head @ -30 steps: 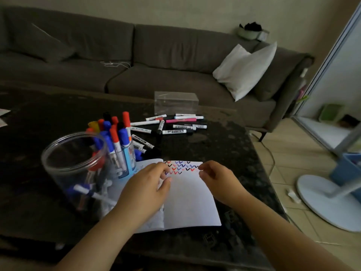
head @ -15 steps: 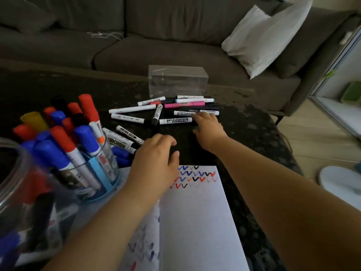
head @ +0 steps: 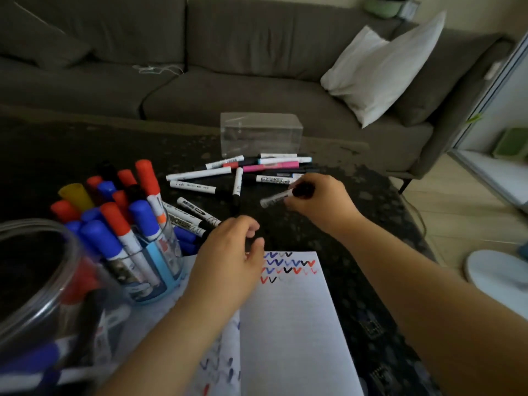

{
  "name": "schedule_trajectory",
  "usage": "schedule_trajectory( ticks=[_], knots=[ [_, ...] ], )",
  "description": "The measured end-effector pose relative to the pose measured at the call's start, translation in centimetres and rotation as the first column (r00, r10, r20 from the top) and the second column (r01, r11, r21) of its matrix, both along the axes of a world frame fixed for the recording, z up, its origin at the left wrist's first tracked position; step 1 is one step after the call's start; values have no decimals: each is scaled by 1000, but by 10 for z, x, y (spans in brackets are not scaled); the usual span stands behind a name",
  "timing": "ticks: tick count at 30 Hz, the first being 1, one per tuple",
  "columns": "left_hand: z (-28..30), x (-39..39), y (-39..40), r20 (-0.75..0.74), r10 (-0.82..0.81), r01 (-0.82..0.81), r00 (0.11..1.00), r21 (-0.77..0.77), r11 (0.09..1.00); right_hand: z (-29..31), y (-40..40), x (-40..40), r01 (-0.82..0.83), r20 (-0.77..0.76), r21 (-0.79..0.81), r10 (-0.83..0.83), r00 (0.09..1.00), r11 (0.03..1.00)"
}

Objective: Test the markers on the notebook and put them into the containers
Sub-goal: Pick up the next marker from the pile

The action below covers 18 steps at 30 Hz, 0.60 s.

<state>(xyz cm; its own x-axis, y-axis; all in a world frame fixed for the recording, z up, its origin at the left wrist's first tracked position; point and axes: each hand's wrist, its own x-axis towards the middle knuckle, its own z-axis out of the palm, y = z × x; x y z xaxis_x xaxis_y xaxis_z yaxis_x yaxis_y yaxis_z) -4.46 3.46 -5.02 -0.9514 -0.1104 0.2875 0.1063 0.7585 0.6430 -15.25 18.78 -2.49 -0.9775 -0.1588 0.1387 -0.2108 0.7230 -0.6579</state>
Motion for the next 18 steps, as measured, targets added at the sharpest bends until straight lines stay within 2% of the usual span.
schedule_trajectory(
  ticks=[3,6,8,11,13,15,18],
  knots=[
    [12,27,-1,21,-6,4,1000,83,997,19,9,51,19,90,-309,9,996,951],
    [21,53,0,44,-40,32,998,177,984,28,14,102,26,252,-549,135,958,835],
    [30,71,2,86,-71,46,994,254,966,29,13,134,52,337,-635,215,917,771],
    [40,96,8,177,-129,43,976,424,905,30,8,179,10,368,-634,291,883,773],
    [43,112,12,244,-164,-5,956,571,821,32,5,205,16,394,-680,347,851,733],
    [48,122,17,279,-201,-61,939,712,700,35,2,222,46,427,-746,424,799,664],
    [58,139,21,215,-346,-24,913,876,481,41,0,245,131,451,-842,548,705,524]
  ],
)
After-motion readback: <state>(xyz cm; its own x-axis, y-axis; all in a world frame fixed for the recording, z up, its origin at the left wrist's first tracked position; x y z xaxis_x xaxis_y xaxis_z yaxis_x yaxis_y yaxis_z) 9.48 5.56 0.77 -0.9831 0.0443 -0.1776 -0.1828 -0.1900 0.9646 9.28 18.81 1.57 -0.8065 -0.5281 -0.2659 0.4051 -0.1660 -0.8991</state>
